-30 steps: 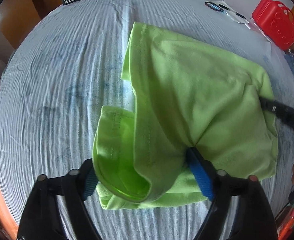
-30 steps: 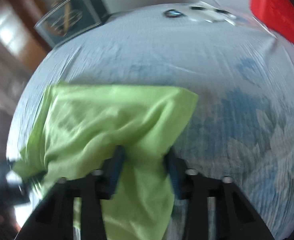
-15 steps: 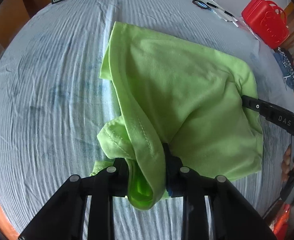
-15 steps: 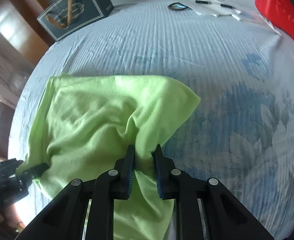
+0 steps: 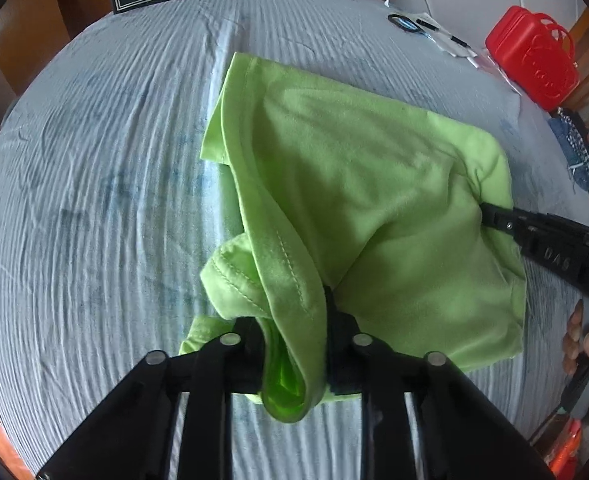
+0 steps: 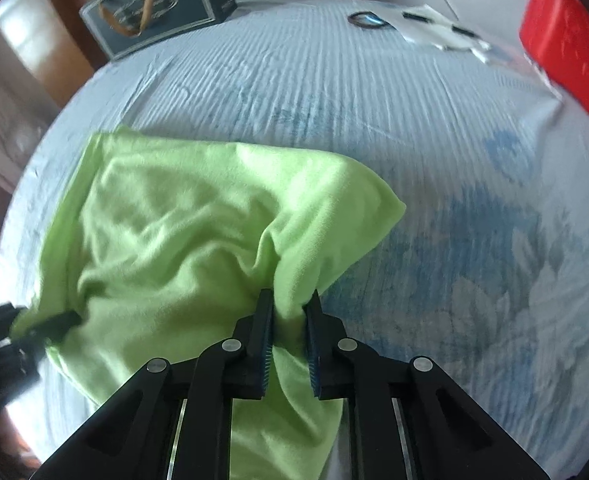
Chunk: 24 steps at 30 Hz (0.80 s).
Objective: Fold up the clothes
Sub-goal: 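Lift the folded T-shirt with both grippers and carry it toward the checked cloth pile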
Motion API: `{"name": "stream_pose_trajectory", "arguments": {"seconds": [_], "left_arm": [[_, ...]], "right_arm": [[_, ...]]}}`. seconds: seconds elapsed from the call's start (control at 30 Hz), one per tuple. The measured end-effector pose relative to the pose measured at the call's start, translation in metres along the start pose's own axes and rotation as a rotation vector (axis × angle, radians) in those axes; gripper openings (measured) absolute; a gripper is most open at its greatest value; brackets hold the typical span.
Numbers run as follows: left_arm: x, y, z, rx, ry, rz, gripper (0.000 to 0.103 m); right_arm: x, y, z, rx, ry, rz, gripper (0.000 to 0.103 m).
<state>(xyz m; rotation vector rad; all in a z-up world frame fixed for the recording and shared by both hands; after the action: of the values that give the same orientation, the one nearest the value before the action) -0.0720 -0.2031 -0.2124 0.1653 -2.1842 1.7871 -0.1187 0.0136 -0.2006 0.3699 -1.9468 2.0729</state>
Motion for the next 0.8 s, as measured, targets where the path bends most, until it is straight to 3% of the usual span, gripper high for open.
{"name": "stream_pose_trajectory", "arguments": {"seconds": [0.33, 0.53, 0.8], "left_arm": [[0.007, -0.059, -0.030, -0.060, 0.039, -0.105, 0.014], [0.027, -0.082, -0.093, -0.098, 0.121, -0.152, 0.014], [0.047, -0.096, -0.197, -0.133, 0.218, -0.189, 0.014]], "right_arm": [[-0.001, -0.071, -0.013, -0.010, -0.034, -0.172, 0.010], [0.010, -0.129, -0.042, -0.056, -0.035, -0.284, 0.010], [0.002, -0.179, -0.129, -0.123, 0.002, -0.345, 0.010]]}}
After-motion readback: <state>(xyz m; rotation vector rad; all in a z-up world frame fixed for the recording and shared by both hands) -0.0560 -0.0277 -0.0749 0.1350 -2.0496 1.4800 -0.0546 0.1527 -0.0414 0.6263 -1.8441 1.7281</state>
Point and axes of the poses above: each gripper's, at about its wrist camera, not at the fingertips, and y roughly the way its jaws point, z to its left, x to its top, the point moved 3 cm from there along y, roughly the way its jaws point, and after that the axes turned 1 degree about -y, right-handed, at the moved point
